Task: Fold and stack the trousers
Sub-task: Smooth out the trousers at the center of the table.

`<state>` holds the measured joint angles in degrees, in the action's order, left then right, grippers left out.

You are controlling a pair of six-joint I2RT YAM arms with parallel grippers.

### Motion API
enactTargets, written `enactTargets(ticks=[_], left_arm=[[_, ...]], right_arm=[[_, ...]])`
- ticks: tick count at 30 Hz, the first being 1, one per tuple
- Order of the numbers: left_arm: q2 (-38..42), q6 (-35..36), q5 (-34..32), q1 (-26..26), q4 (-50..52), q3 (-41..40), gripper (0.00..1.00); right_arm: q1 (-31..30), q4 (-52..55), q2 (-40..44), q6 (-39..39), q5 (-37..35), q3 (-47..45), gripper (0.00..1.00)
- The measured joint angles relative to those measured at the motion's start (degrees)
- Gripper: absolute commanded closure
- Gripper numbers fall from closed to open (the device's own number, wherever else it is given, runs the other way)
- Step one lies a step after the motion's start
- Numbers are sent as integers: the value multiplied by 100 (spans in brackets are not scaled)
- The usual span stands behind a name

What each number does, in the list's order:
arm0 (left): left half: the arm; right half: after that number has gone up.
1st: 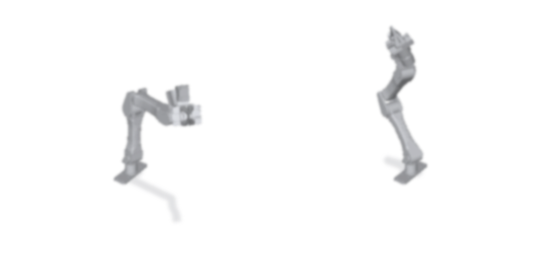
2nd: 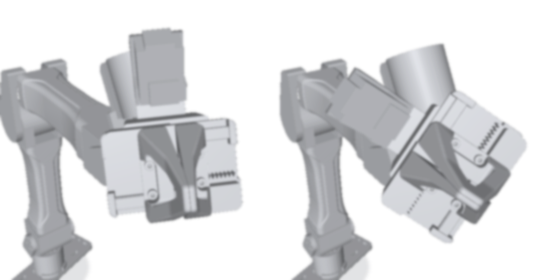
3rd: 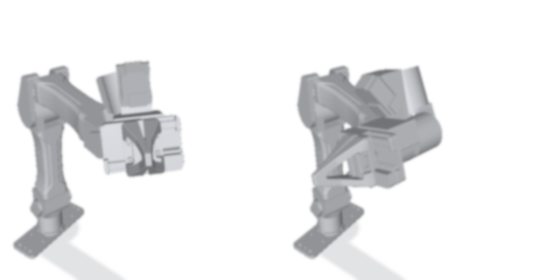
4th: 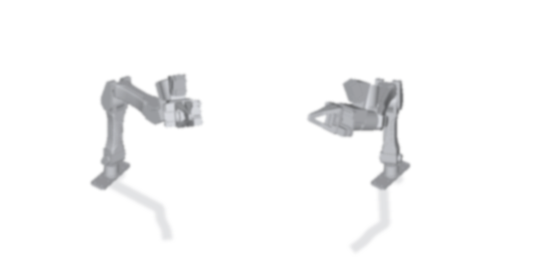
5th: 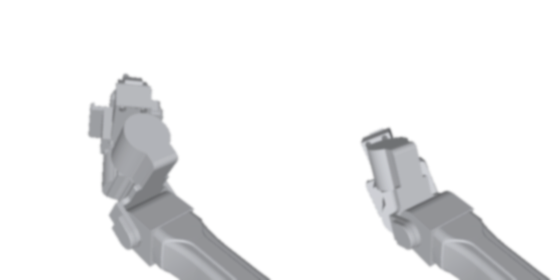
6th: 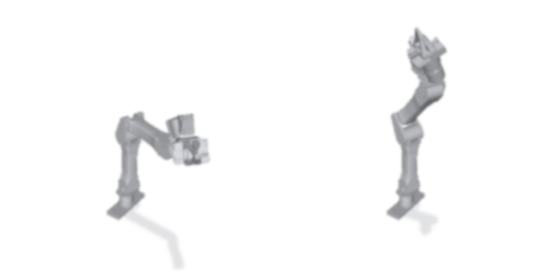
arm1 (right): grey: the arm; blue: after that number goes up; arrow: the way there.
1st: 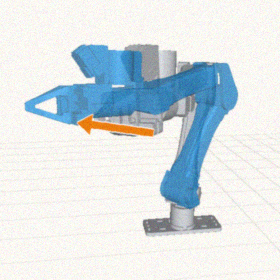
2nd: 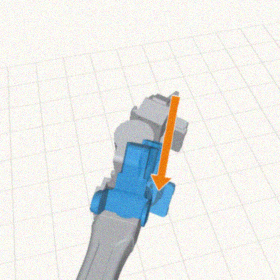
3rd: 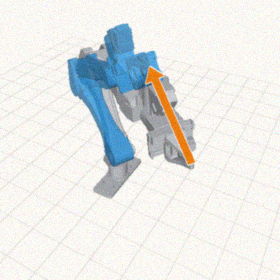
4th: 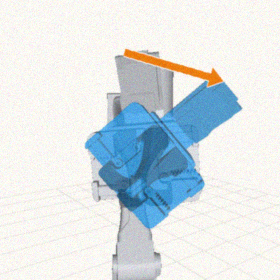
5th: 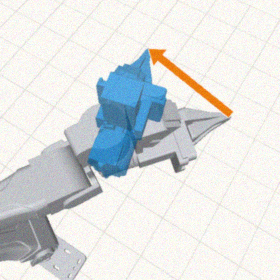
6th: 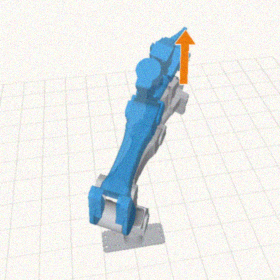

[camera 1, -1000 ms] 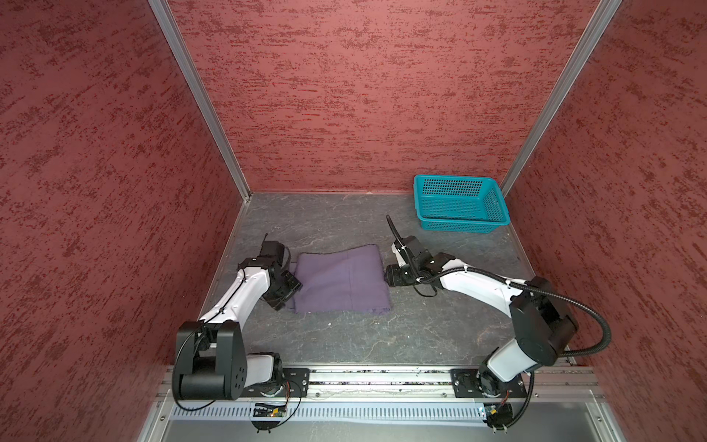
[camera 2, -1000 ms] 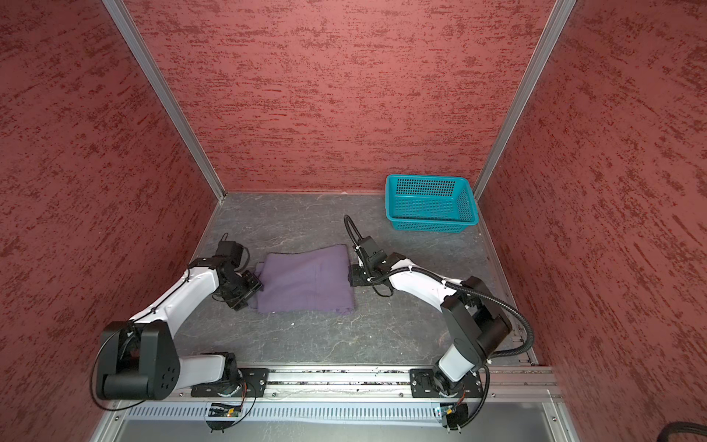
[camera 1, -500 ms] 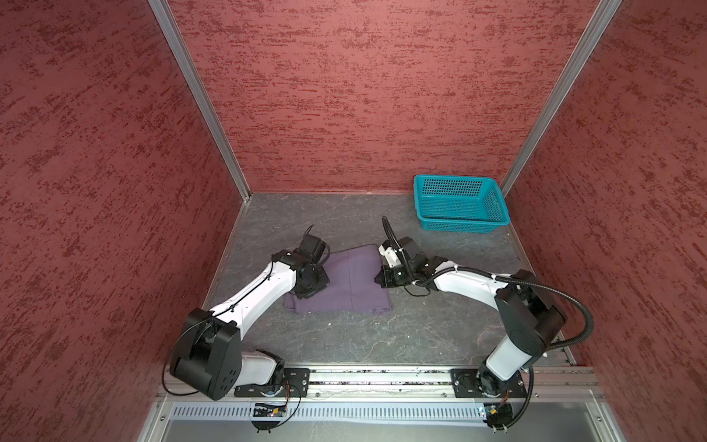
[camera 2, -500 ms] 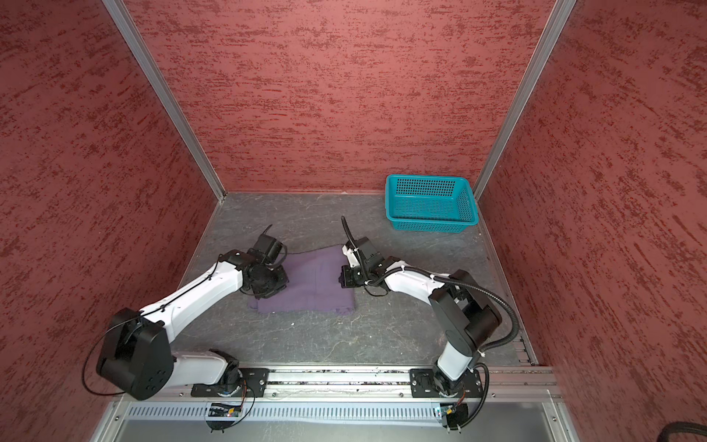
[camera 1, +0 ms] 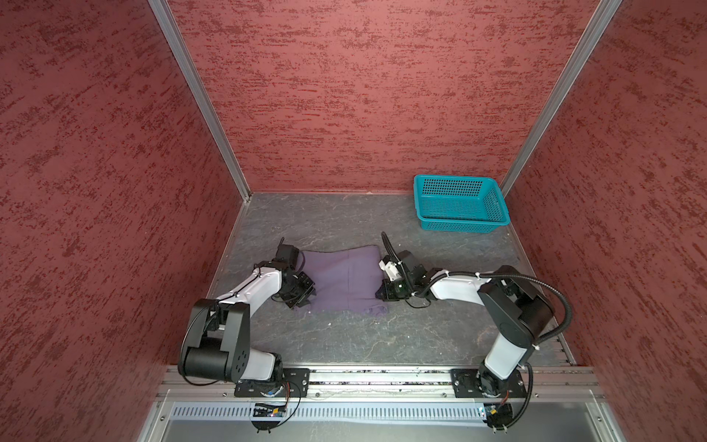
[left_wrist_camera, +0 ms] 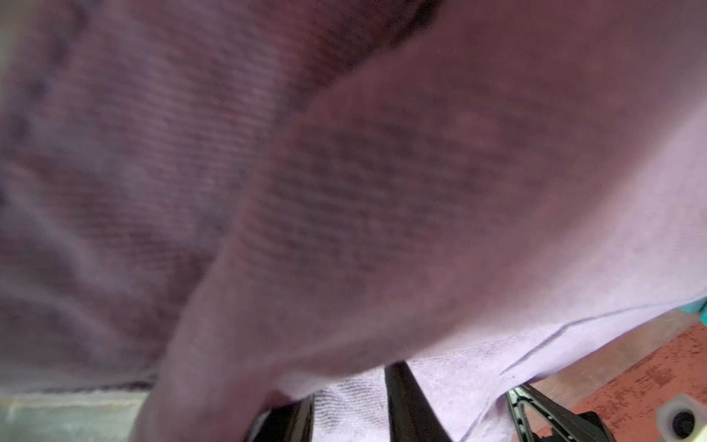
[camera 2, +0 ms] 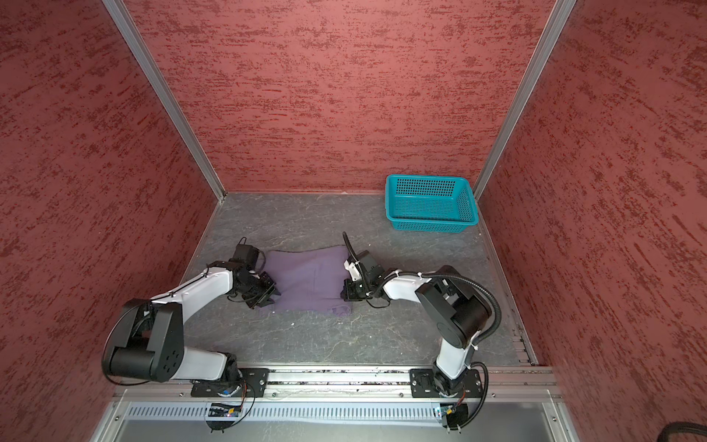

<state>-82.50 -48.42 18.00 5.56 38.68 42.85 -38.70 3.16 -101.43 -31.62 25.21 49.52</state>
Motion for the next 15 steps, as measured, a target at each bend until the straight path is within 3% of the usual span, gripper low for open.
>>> enactTargets(ticks=[3, 7, 15], left_arm=[[-83, 90, -48, -66, -15, 280, 44], [-87, 184, -304, -146, 26, 907, 43], [-704, 201, -474, -105, -448, 1801, 64]], right_arm=[[-13, 199, -92, 98, -153, 249, 100], [-22, 664, -79, 293, -555, 566, 100], [-52, 1029, 210, 380, -776, 1032, 100]])
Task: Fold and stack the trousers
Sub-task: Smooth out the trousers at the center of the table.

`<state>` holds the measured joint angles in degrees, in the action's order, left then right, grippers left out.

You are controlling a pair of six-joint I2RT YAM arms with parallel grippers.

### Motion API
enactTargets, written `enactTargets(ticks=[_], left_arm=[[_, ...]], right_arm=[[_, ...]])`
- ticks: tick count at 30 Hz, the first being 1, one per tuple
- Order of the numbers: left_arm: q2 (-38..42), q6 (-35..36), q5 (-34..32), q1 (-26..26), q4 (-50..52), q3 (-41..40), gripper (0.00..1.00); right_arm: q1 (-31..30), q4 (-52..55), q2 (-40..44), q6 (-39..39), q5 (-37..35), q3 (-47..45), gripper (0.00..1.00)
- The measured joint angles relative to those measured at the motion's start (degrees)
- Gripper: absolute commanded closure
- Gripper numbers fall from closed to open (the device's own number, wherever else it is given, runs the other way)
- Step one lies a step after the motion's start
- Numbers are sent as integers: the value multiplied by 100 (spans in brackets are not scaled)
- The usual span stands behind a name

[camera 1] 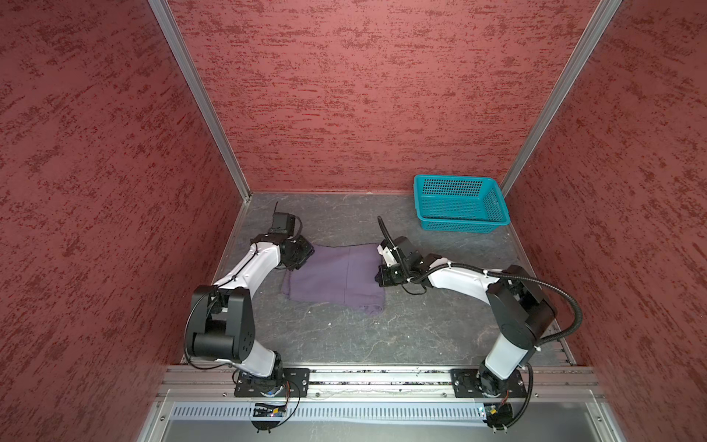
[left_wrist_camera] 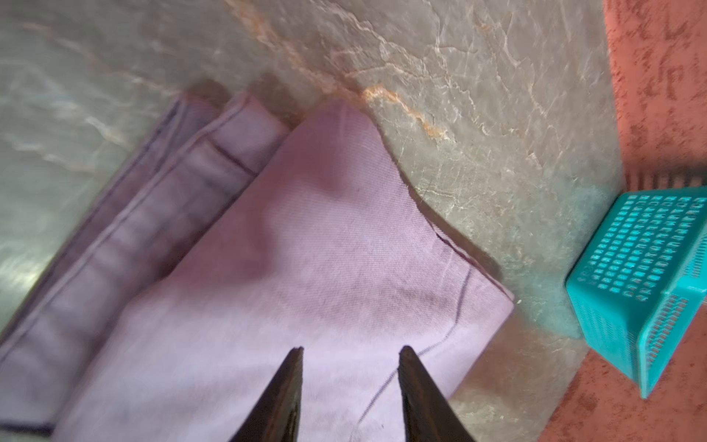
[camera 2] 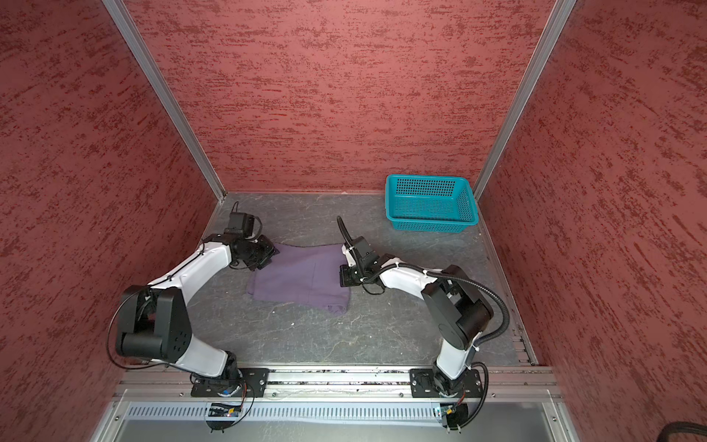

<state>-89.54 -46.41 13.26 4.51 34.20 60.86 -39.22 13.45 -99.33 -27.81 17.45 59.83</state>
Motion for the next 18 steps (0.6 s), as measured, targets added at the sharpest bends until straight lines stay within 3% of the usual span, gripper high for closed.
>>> enactTargets(ticks=[9, 13, 18], left_arm=[[-1241, -48, -35, -13, -385, 210, 72], [-1403, -48, -127, -146, -487, 361, 72], [-1416, -37, -184, -315, -531, 367, 72]], right_arm=[[-535, -350, -59, -28, 216, -275, 100], [-629, -793, -81, -140, 297, -970, 100], [-625, -1303, -50, -251, 315, -1202, 100]])
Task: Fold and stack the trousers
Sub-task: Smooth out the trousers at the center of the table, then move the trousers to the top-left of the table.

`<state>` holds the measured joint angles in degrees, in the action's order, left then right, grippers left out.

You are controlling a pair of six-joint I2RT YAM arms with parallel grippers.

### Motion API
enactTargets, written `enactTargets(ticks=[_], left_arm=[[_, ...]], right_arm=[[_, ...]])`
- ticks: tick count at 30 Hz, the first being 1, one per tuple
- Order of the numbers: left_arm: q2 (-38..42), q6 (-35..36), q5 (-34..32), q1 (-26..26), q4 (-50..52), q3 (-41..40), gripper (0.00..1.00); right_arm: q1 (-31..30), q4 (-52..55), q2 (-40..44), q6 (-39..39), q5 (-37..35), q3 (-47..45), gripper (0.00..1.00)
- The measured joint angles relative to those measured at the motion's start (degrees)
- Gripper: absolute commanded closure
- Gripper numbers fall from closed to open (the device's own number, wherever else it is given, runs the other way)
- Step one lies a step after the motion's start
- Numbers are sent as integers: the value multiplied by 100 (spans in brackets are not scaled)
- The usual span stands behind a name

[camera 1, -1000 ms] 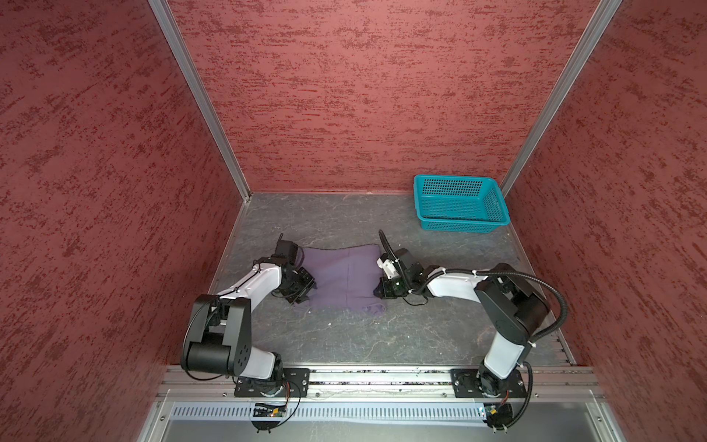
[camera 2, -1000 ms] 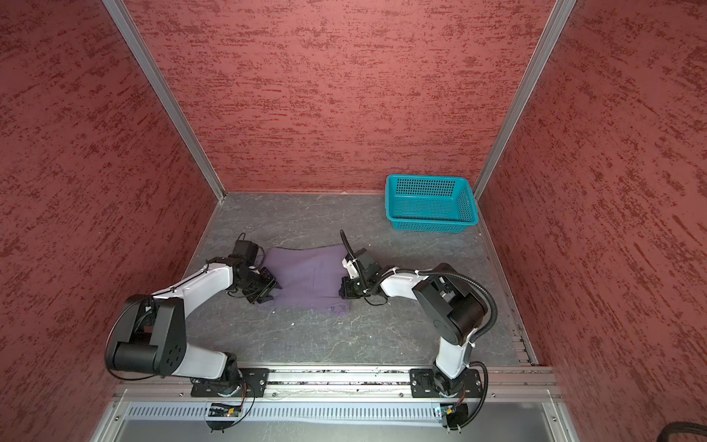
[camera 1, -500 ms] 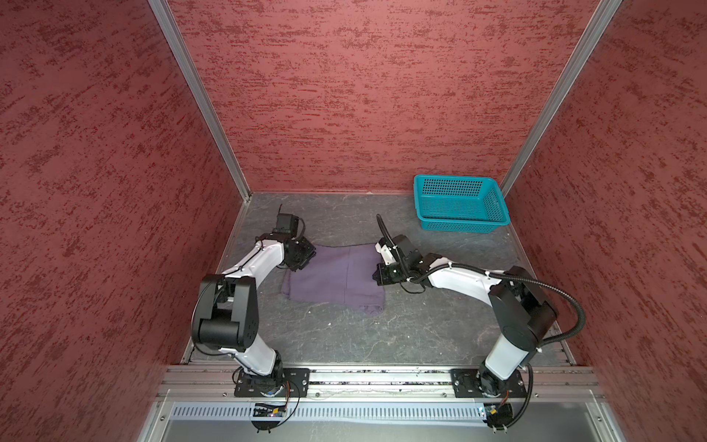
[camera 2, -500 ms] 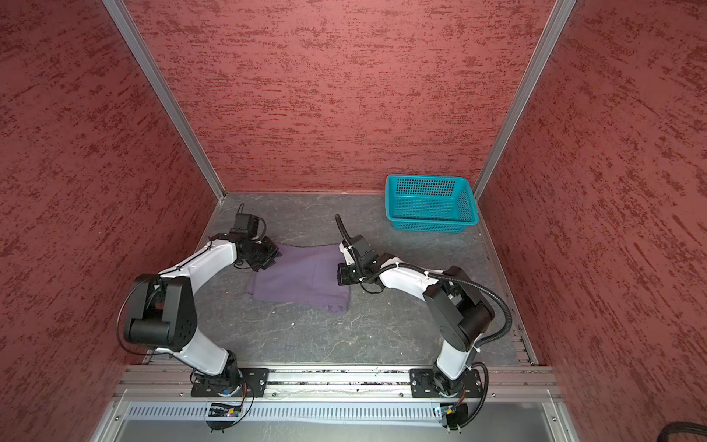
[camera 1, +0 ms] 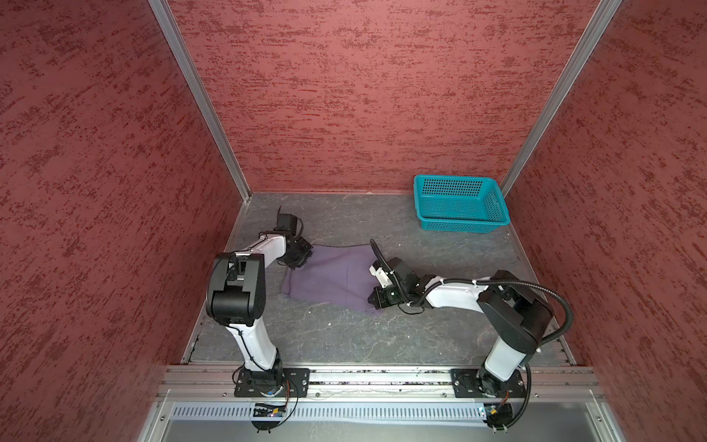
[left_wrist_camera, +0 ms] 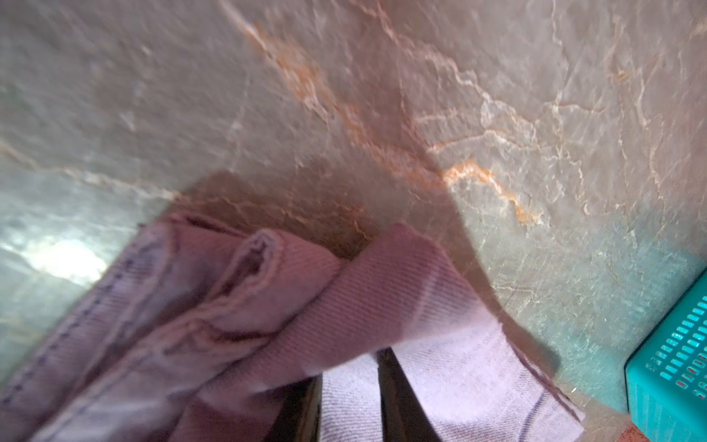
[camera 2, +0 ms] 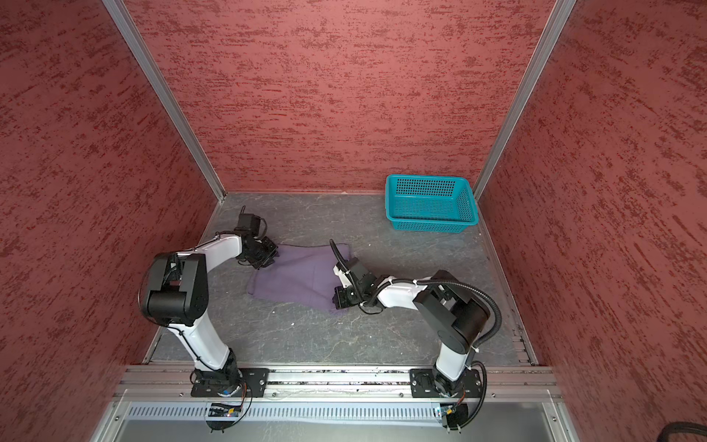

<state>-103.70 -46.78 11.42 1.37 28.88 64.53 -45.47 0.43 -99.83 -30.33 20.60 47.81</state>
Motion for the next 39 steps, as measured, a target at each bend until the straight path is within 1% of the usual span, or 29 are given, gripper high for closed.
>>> enactTargets(ticks=[4, 6, 8, 10, 12, 14, 15, 17, 19, 21, 24, 25, 28, 31, 34, 39], left_arm=[[155, 61, -125, 7, 92, 0, 67], [398, 125, -289, 59, 225, 2, 62], [802, 208, -494, 175, 420, 28, 60], [1237, 293, -732, 400, 614, 98, 57], [1696, 398, -1034, 767, 785, 181, 53], [2085, 492, -1357, 1180, 949, 219, 47], [2253, 527, -1504, 1397, 1040, 214, 44], [2509, 570, -1725, 1742, 1213, 138, 39], [2708, 564, -1878, 1989, 1390, -61, 38], [2837, 518, -1943, 2107, 1499, -356, 38], [2938, 393, -1945, 2245, 1657, -859, 38], [2953, 348, -1941, 2286, 1674, -1027, 38], [2959, 197, -1897, 2345, 1681, -1429, 37], [2951, 76, -1733, 2245, 1523, -1812, 37], [2865, 20, -1480, 1961, 1231, -2157, 37], [2553, 31, -1086, 1327, 708, -2500, 38]], right_arm=[[4, 46, -61, -2, -52, 116, 100], [7, 247, -151, 72, -133, 330, 100], [9, 511, -247, 175, -229, 621, 100], [9, 726, -260, 275, -326, 866, 100], [11, 879, -249, 382, -457, 1117, 100], [20, 979, -197, 483, -629, 1290, 100], [22, 1038, -133, 529, -743, 1346, 97], [33, 1132, 63, 610, -977, 1375, 91], [55, 1252, 330, 667, -1250, 1373, 81], [92, 1294, 575, 697, -1504, 1357, 68], [164, 1292, 890, 660, -1810, 1266, 59], [186, 1292, 951, 645, -1880, 1211, 58], [223, 1276, 977, 553, -1954, 977, 59], [225, 1281, 831, 409, -1928, 789, 65], [225, 1217, 544, 227, -1794, 695, 70], [225, 1016, -127, -9, -1460, 715, 72]])
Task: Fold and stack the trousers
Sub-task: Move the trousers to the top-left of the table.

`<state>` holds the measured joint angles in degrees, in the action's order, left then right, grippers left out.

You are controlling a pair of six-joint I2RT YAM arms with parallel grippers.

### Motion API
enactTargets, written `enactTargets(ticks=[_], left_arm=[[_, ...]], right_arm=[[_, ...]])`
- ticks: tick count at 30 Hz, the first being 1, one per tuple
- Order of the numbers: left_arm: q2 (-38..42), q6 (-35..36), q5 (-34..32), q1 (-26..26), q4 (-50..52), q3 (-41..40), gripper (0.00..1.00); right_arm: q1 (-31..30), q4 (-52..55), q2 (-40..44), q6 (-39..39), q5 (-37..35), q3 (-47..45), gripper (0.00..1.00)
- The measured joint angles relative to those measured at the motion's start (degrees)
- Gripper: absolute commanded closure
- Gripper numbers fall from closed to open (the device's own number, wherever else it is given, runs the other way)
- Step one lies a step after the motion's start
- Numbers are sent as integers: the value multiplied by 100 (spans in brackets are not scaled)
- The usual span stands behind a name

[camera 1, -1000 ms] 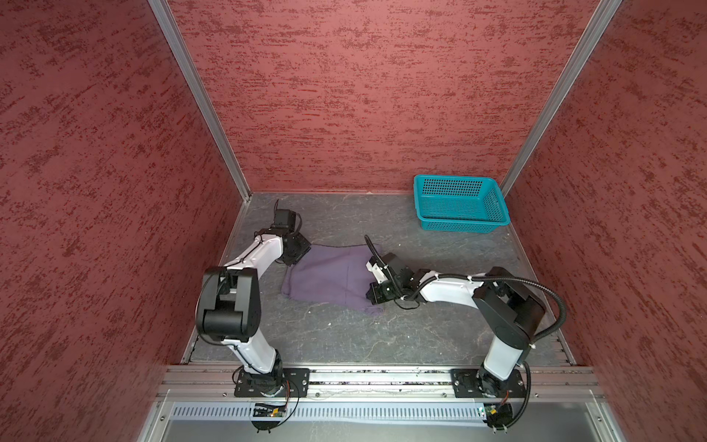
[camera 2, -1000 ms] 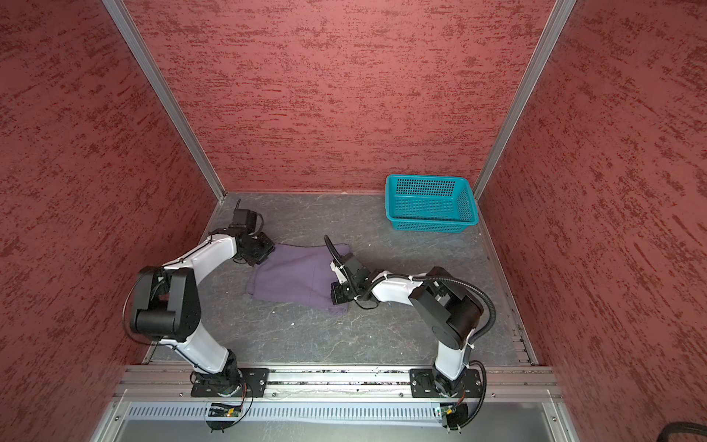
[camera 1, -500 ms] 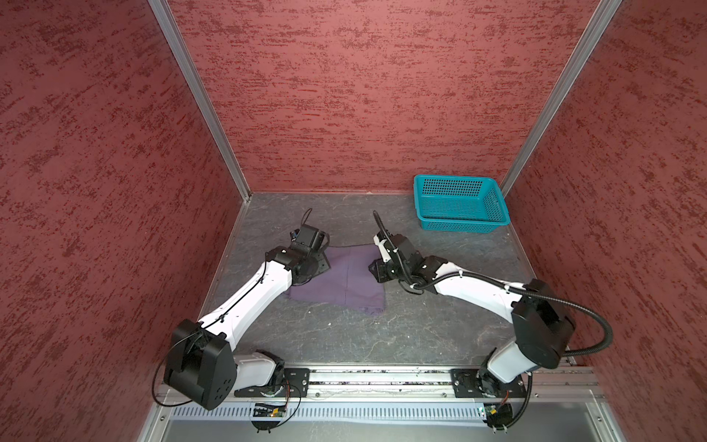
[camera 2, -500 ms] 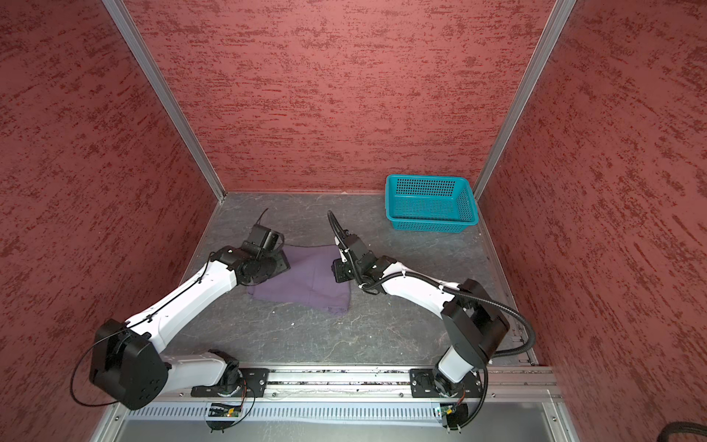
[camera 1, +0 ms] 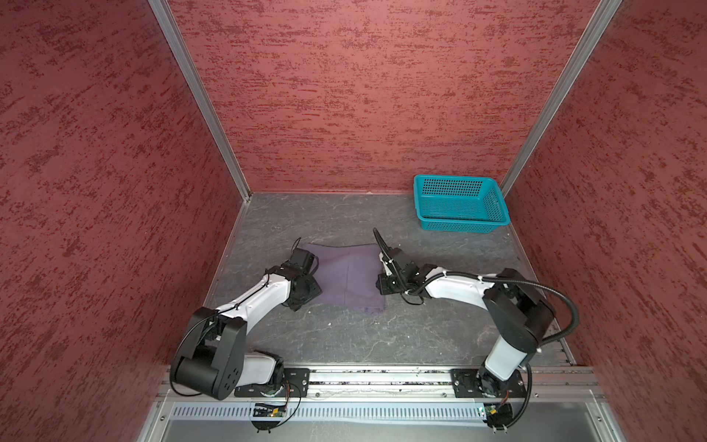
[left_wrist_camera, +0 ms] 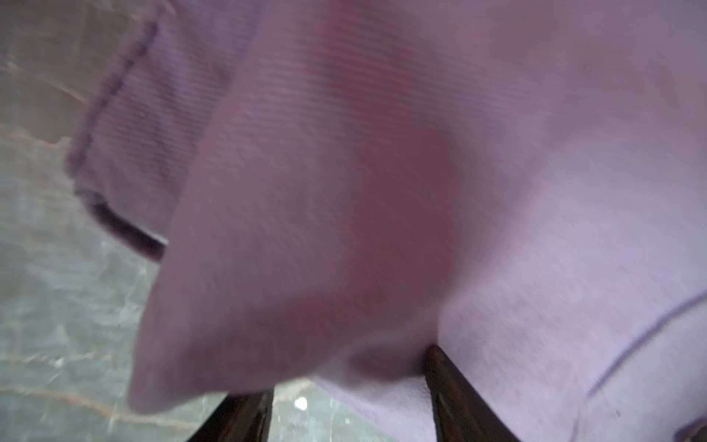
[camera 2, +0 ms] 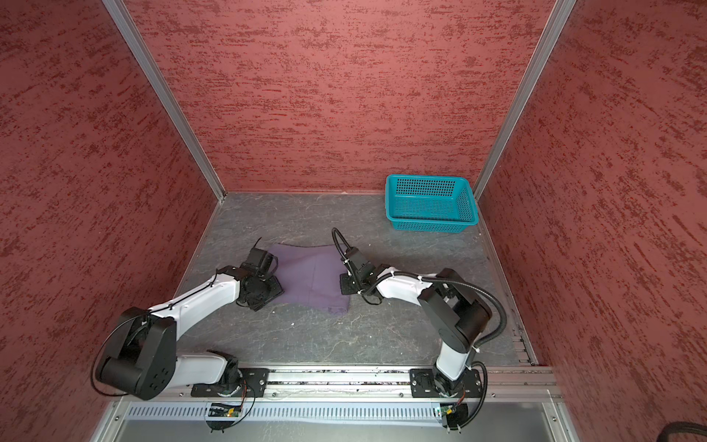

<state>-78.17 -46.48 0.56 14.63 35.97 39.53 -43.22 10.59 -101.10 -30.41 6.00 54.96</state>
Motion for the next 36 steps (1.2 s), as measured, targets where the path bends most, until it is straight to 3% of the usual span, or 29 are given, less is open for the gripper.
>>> enactTargets(ticks=[5, 12, 20, 28, 36], left_arm=[[-457, 160, 354, -776, -455, 149, 38], [-1672, 317, 365, -1635, -994, 1257, 40], [-2927, 348, 391, -1961, -1224, 2699, 41], [-3595, 343, 603, -2179, -1357, 3541, 41], [-4146, 326, 750, -2240, -1606, 4223, 45]], right_arm=[[15, -109, -844, -70, 308, 903, 73], [46, 177, -2310, 136, 498, 3001, 74], [450, 706, -3821, 304, 960, 5399, 72], [918, 1582, -5949, 459, 1517, 9068, 66], [1172, 1134, -6177, 168, 2083, 9287, 65]])
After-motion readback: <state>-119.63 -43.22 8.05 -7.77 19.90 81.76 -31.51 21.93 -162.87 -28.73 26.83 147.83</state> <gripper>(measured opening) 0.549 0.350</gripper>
